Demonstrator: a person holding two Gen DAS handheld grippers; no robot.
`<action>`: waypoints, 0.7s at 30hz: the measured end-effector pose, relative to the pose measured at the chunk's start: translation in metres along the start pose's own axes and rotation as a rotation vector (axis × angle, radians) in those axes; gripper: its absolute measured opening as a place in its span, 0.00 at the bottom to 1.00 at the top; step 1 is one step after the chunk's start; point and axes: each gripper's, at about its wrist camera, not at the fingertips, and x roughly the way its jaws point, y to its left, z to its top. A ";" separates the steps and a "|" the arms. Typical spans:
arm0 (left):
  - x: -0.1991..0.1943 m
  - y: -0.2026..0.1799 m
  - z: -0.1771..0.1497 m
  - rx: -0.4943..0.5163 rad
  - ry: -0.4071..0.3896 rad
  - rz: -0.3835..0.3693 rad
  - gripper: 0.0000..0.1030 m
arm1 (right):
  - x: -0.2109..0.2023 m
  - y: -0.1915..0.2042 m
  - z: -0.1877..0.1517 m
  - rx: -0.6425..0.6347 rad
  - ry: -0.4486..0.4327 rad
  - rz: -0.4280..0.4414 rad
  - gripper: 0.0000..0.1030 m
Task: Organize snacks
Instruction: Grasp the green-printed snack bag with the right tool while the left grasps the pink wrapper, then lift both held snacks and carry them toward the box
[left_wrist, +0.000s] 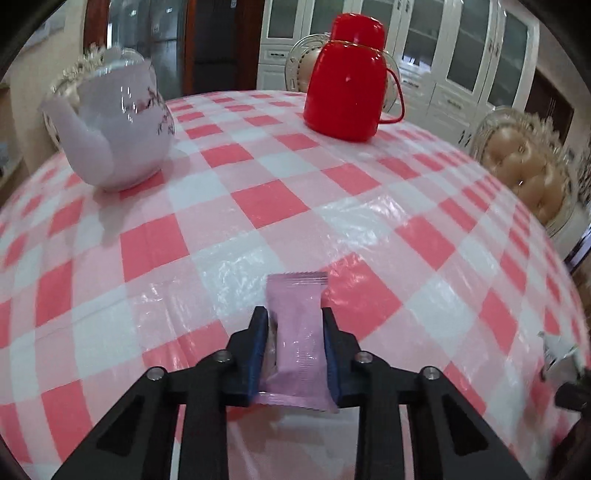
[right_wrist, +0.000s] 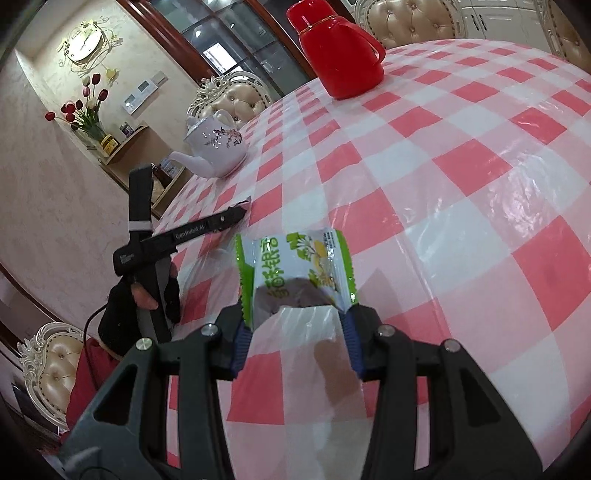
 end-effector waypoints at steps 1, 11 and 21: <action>-0.001 -0.004 -0.002 0.003 -0.002 0.016 0.26 | 0.000 0.000 0.000 -0.002 -0.003 -0.003 0.46; -0.041 -0.073 -0.036 -0.069 -0.108 0.079 0.22 | 0.001 -0.009 0.005 0.026 -0.004 0.003 0.46; -0.099 -0.089 -0.081 -0.186 -0.213 0.139 0.21 | -0.001 -0.016 0.006 0.057 0.006 0.003 0.46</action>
